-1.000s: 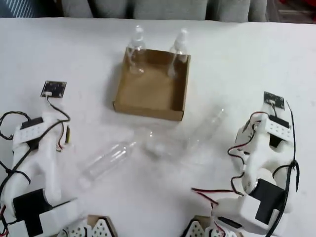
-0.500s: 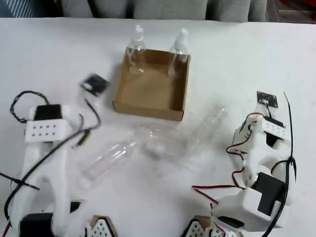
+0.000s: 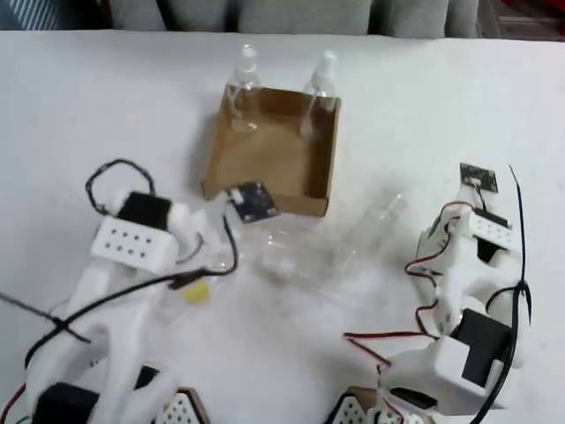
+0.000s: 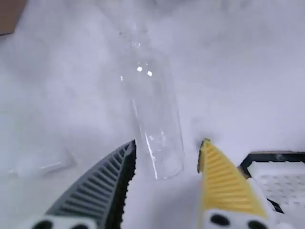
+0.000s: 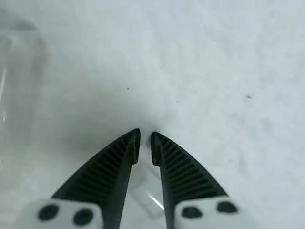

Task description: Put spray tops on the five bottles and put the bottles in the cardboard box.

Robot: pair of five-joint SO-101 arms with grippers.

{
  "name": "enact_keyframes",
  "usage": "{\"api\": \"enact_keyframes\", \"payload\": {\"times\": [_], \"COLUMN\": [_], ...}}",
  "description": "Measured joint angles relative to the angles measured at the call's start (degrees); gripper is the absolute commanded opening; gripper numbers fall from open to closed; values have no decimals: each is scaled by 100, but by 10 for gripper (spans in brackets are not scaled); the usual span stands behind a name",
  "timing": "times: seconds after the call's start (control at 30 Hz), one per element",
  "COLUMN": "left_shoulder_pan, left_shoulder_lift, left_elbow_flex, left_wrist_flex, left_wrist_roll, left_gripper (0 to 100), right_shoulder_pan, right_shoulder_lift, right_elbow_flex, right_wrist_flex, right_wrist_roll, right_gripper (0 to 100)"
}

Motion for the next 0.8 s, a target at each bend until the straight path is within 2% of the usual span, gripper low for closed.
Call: {"api": "enact_keyframes", "payload": {"times": [0.33,0.4,0.53,0.8], "left_shoulder_pan": [44,26,44,44], "left_shoulder_lift": [1670,1925,2075,2154], "left_elbow_flex": [-35,-35,-35,-35], "left_wrist_flex": [-1257,-1565,-2066,-2382], "left_wrist_roll": [132,237,651,976], "left_gripper": [243,271,316,317], "right_shoulder_pan": [-9,-9,-9,-9], "right_shoulder_lift": [0,0,0,0], "right_elbow_flex": [0,0,0,0], "right_wrist_flex": [0,0,0,0], "right_wrist_roll": [0,0,0,0], "right_gripper": [16,16,16,16]}}
